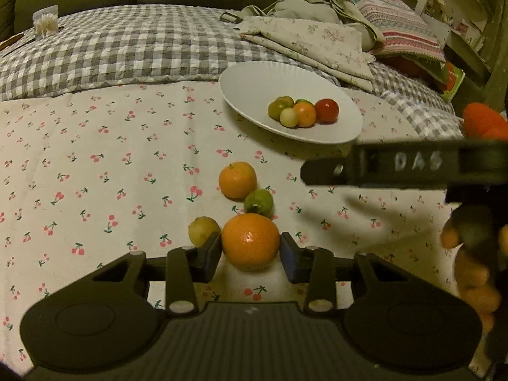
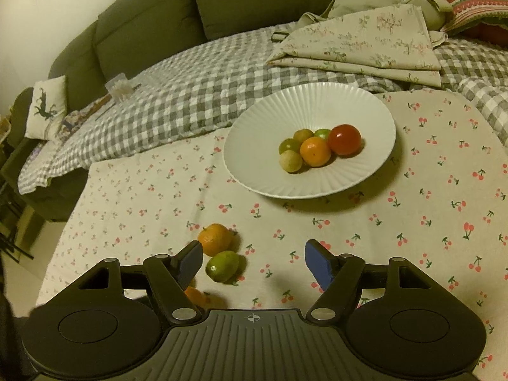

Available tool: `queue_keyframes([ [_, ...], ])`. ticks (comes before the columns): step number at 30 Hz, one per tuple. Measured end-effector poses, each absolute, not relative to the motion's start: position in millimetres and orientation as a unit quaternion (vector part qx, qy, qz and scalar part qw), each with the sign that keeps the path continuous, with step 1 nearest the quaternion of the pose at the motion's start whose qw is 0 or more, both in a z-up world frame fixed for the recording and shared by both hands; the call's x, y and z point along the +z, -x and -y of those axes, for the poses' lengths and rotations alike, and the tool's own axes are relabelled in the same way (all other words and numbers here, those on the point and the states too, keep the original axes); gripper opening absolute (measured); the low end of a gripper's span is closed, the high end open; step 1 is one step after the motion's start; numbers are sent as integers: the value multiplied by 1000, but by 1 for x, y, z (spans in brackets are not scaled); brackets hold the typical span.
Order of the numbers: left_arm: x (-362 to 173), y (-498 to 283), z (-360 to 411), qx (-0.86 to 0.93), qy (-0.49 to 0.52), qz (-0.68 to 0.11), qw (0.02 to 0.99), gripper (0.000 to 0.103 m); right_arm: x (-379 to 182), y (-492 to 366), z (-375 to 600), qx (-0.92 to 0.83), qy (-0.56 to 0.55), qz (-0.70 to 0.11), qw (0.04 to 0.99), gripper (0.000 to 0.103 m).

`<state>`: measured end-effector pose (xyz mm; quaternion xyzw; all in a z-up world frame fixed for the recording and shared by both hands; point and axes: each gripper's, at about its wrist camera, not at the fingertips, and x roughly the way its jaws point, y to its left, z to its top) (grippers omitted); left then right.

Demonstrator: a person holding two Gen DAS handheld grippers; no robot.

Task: Organize fruits
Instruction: 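Grasp large orange with left tool while right tool grasps green fruit, then carry the large orange and green fruit up over the white plate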

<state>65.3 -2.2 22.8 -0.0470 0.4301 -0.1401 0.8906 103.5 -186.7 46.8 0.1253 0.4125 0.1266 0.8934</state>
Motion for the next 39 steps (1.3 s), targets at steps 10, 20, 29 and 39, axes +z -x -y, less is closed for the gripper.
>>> queue_keyframes([
  [10, 41, -81, -45, -73, 101, -414, 902, 38, 29, -106, 165, 168, -79, -406, 895, 72],
  [20, 37, -87, -62, -53, 126, -416, 899, 38, 0, -111, 132, 207, -38, -388, 897, 52],
  [29, 39, -86, -61, -53, 125, -413, 901, 38, 6, -108, 127, 212, -16, -380, 900, 32],
  [39, 40, -85, -58, -54, 123, -408, 903, 38, 27, -106, 136, 209, -35, -377, 902, 32],
])
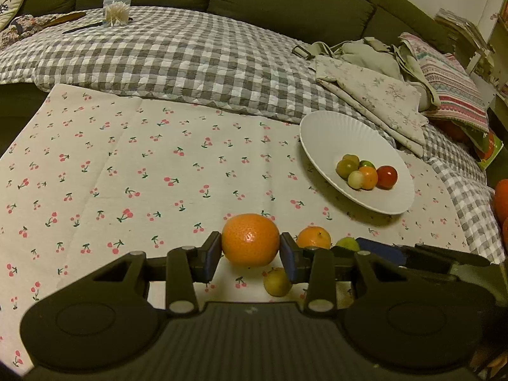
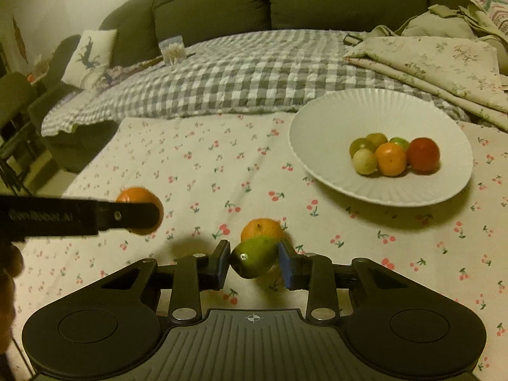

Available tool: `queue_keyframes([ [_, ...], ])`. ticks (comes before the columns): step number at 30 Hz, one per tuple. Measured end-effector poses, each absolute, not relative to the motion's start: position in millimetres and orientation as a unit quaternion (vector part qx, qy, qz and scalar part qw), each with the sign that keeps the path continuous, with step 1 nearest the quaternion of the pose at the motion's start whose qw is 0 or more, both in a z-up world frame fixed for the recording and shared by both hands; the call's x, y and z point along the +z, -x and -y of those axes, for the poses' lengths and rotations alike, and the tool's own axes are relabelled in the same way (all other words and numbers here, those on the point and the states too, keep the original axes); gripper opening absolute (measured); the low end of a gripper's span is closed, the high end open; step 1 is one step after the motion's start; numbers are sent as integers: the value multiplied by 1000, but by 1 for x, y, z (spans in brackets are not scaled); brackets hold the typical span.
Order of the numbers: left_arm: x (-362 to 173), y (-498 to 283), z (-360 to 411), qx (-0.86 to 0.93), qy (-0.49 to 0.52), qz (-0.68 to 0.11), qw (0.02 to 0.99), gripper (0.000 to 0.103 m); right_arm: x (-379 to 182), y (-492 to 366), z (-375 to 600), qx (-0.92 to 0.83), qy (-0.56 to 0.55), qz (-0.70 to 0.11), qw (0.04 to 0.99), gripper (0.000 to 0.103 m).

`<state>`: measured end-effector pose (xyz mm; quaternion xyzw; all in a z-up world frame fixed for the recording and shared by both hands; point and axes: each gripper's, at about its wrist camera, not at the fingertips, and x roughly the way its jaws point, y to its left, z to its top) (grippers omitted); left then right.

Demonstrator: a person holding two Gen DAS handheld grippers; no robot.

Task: Organize fruits
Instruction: 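Carry the large orange and green fruit up over the white plate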

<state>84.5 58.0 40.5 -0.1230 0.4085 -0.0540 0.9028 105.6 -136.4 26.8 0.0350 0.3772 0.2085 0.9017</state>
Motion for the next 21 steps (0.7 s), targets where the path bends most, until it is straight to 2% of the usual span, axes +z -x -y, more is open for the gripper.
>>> queue_keyframes([
  [21, 49, -103, -16, -96, 47, -360, 927, 38, 62, -108, 187, 158, -85, -354, 918, 32],
])
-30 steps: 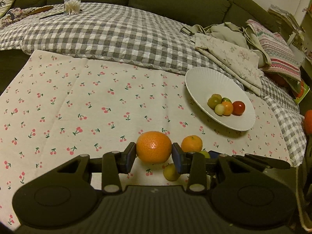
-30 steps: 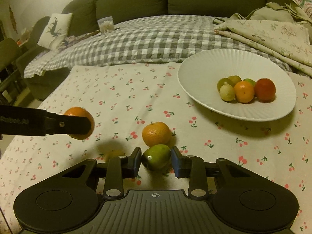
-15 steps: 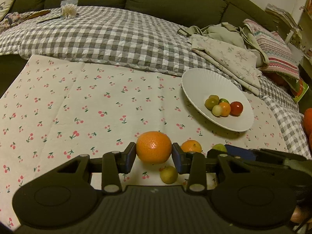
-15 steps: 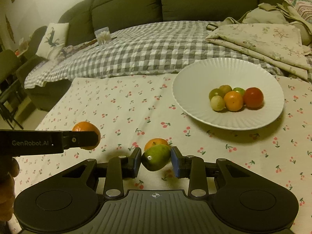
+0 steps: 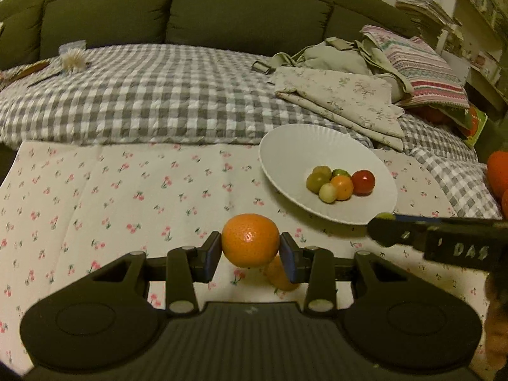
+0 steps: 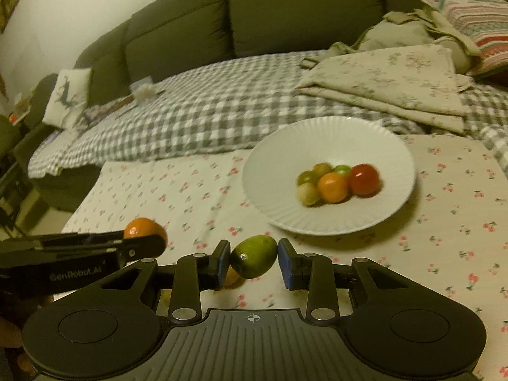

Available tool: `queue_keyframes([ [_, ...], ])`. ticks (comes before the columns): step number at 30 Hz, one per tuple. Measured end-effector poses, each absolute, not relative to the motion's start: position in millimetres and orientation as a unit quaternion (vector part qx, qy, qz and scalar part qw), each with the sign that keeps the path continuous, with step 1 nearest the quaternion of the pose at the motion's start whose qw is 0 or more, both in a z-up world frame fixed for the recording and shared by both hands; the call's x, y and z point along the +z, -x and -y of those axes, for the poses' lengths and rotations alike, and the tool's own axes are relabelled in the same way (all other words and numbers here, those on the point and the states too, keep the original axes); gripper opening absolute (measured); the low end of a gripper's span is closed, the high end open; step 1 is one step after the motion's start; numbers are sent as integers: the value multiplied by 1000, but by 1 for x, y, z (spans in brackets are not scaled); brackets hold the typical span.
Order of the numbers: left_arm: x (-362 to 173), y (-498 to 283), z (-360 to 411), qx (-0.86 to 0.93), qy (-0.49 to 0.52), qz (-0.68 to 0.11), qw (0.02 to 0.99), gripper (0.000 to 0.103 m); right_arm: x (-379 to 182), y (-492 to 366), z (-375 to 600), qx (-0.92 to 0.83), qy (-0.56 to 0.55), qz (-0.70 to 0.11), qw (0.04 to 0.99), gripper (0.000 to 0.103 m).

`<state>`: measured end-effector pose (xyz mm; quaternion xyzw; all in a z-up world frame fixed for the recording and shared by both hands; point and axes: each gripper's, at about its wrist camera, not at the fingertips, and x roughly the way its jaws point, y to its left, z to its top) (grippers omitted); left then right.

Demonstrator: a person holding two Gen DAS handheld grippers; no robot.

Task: Organize fruits
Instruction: 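Carry the large orange and green fruit up over the white plate, then open both tools to release the orange and green fruit into the plate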

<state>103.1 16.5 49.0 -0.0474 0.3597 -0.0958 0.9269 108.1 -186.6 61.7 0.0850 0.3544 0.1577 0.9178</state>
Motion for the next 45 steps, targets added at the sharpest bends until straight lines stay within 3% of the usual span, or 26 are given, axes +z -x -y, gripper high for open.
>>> queue_keyframes([
  [17, 48, -143, 29, -180, -13, -311, 933, 38, 62, -132, 235, 77, -118, -334, 932, 32],
  [37, 17, -187, 45, -203, -12, -323, 924, 40, 34, -155, 219, 76, -70, -330, 938, 32],
  [45, 24, -187, 39, -198, 1, -313, 929, 52, 28, -158, 213, 73, -55, -326, 941, 33],
])
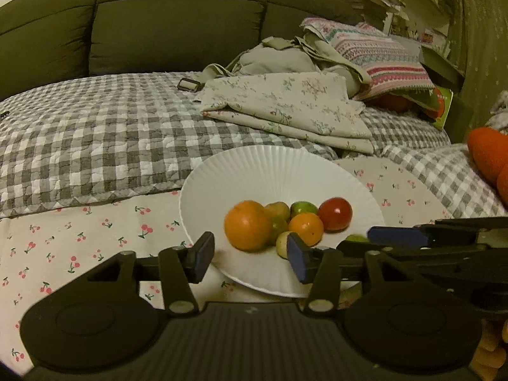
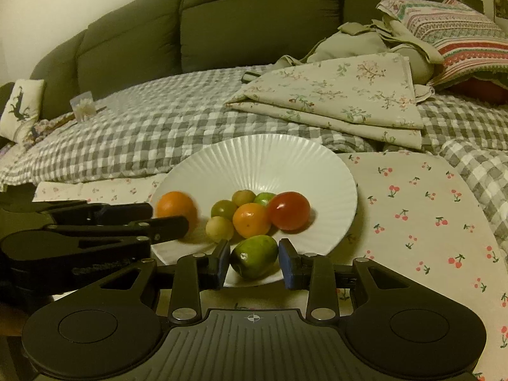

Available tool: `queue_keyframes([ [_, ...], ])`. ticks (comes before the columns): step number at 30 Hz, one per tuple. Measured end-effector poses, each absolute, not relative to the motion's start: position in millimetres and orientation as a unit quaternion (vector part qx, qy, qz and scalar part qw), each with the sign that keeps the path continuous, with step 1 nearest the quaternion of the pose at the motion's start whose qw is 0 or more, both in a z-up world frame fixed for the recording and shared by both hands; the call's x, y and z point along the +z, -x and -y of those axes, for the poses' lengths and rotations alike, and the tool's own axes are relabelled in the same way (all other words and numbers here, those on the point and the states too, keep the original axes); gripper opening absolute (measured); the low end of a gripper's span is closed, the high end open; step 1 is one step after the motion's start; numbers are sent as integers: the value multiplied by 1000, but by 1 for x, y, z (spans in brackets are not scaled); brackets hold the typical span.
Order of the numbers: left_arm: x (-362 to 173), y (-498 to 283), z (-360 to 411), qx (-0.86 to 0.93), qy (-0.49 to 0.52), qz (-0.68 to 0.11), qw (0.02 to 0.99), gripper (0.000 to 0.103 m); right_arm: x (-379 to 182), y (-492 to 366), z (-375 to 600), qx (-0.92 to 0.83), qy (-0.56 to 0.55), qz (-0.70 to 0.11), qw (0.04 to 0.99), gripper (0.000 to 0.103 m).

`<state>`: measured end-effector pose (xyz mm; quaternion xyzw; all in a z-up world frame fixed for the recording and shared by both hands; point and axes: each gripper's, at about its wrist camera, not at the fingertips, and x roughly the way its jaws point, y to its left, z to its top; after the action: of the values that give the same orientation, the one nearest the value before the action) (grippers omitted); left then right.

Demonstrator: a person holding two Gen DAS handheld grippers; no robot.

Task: Organize fruits
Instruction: 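Open both tools to release the orange and green fruit into the plate, then move both tools back to the last two fruits on the sheet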

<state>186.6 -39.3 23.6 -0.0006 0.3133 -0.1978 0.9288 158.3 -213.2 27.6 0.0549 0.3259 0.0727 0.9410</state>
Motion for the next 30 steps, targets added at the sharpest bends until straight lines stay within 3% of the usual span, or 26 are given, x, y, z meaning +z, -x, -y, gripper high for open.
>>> queue_keyframes([
  [4, 29, -183, 35, -194, 6, -314, 929, 52, 33, -157, 219, 66, -69, -318, 943, 45],
  [17, 47, -159, 11, -176, 34, -325, 929, 53, 58, -153, 245, 40, -147, -318, 936, 48],
  [30, 47, -139, -2, -150, 22, -350, 925, 53, 80, -124, 239, 63, -160, -333, 927, 59],
])
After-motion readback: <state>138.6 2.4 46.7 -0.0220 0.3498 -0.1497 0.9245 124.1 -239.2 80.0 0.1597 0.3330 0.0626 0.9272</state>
